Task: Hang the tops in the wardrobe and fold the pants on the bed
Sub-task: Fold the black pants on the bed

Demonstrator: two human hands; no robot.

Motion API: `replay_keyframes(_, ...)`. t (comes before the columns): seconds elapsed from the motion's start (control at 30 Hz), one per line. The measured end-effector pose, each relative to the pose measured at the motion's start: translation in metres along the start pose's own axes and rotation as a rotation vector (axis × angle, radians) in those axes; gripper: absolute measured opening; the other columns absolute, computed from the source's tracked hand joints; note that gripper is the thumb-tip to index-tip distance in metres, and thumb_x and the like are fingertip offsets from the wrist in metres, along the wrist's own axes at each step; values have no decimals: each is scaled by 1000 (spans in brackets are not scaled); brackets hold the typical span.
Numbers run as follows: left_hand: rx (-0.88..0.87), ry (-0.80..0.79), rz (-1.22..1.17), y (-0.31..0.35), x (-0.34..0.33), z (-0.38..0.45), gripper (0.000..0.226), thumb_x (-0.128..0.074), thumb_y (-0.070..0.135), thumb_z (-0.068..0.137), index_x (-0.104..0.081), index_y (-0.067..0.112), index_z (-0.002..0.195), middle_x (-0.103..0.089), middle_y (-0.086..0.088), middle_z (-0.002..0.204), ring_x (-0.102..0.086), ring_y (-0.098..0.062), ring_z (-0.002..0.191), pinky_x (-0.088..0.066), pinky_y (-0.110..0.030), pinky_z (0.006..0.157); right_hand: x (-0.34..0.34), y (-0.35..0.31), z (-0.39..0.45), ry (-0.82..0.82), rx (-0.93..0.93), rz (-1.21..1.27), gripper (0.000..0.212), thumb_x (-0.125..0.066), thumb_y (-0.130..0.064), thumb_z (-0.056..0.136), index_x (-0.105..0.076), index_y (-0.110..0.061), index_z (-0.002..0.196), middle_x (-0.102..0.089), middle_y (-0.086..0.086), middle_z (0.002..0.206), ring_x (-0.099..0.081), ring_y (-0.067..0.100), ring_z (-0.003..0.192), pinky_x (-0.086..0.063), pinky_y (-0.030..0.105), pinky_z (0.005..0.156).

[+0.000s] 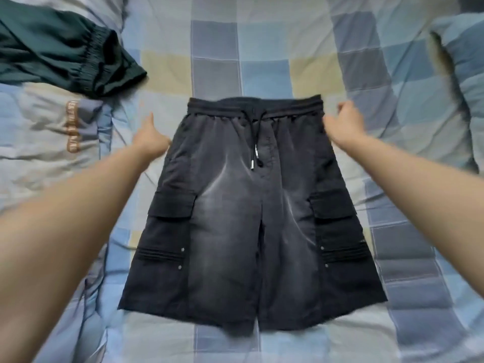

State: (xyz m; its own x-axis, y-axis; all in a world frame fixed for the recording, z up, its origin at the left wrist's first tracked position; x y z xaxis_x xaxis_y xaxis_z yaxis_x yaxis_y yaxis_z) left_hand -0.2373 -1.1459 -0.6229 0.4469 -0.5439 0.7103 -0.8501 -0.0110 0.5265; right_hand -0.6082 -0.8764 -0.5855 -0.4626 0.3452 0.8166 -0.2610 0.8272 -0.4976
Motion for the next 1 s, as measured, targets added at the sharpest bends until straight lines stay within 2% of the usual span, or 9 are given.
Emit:
replay_keyframes(0.13, 180, -161, 15, -115, -59, -78, 51, -64, 1, 82, -49, -1, 131, -57, -25, 129, -55, -39, 118, -46, -44, 99, -96, 40, -117, -259, -46, 113, 27, -53, -16, 93, -54, -6, 118, -60, 10, 112, -57, 26, 102, -40, 29, 85)
replay_keyframes(0.27, 331, -126, 69, -212, -71, -137, 45, -73, 10, 81, -55, -4, 121, -61, -24, 121, -57, -40, 112, -47, -48, 96, -169, 97, -241, -400, -353, 411, 10, -50, -11, 93, -55, -12, 86, -64, 13, 85, -62, 20, 66, -50, 34, 63)
replay_keyframes(0.4, 350, -8, 64, -249, -59, -153, 36, -70, 16, 87, -58, -4, 115, -64, -24, 118, -59, -39, 111, -46, -46, 95, -212, 124, -324, -537, -442, 264, 17, -54, -26, 94, -57, -13, 104, -65, 5, 107, -60, 18, 92, -45, 28, 78)
replay_keyframes(0.57, 194, -87, -84, -252, -50, -157, 12, -56, 13, 97, -63, 6, 103, -65, -8, 102, -59, -25, 95, -40, -33, 78, -216, 135, -341, -435, -543, 267, 54, -62, -30, 91, -41, -5, 133, -49, 11, 128, -54, 26, 112, -43, 34, 97)
replay_keyframes(0.63, 120, -25, -130, -252, -29, -159, 9, -55, 13, 97, -61, 8, 101, -64, -7, 99, -57, -21, 91, -36, -30, 75, -228, 131, -350, -511, -634, 392, 35, -64, -29, 90, -50, -9, 116, -55, 11, 106, -61, 25, 85, -53, 34, 72)
replay_keyframes(0.7, 90, 25, -156, -259, -9, -162, 9, -57, 14, 97, -61, 6, 96, -65, -8, 95, -57, -22, 88, -37, -31, 73, -237, 121, -359, -588, -635, 467, 26, -63, -24, 91, -43, -15, 75, -44, 8, 70, -45, 16, 49, -32, 22, 41)
replay_keyframes(0.8, 113, 23, -178, -272, 4, -165, 15, -66, 16, 92, -64, 2, 87, -67, -10, 87, -61, -26, 85, -43, -35, 72, -240, 117, -364, -619, -504, 340, 43, -59, -22, 92, -29, -17, 62, -39, 5, 52, -35, 12, 41, -27, 21, 41)
replay_keyframes(0.9, 96, 18, 151, -280, 14, -168, 19, -72, 19, 87, -63, 2, 90, -68, -17, 91, -61, -35, 88, -42, -39, 72, -238, 128, -376, -652, -417, 162, 31, -56, -15, 91, -41, -14, 64, -55, 2, 55, -47, 16, 50, -40, 24, 54)
replay_keyframes(1.0, 23, -88, 467, -279, 1, -181, 37, -65, 4, 84, -54, 2, 119, -59, -23, 117, -55, -43, 104, -47, -48, 83, -239, 149, -391, -815, -380, -20, 18, -54, -10, 86, -56, -17, 69, -62, 0, 66, -56, 17, 62, -41, 20, 53)
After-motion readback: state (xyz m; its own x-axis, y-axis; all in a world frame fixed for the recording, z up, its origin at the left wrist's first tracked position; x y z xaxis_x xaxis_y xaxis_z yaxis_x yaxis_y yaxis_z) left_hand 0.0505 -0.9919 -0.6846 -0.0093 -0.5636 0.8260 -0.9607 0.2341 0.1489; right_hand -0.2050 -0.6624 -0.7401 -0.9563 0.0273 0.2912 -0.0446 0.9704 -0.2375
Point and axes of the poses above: each hand's wrist, its own z-axis towards the middle knuckle, its own x-axis out of the back of the hand, y = z × x, the point moved 10 cm from there along z, towards the middle knuckle
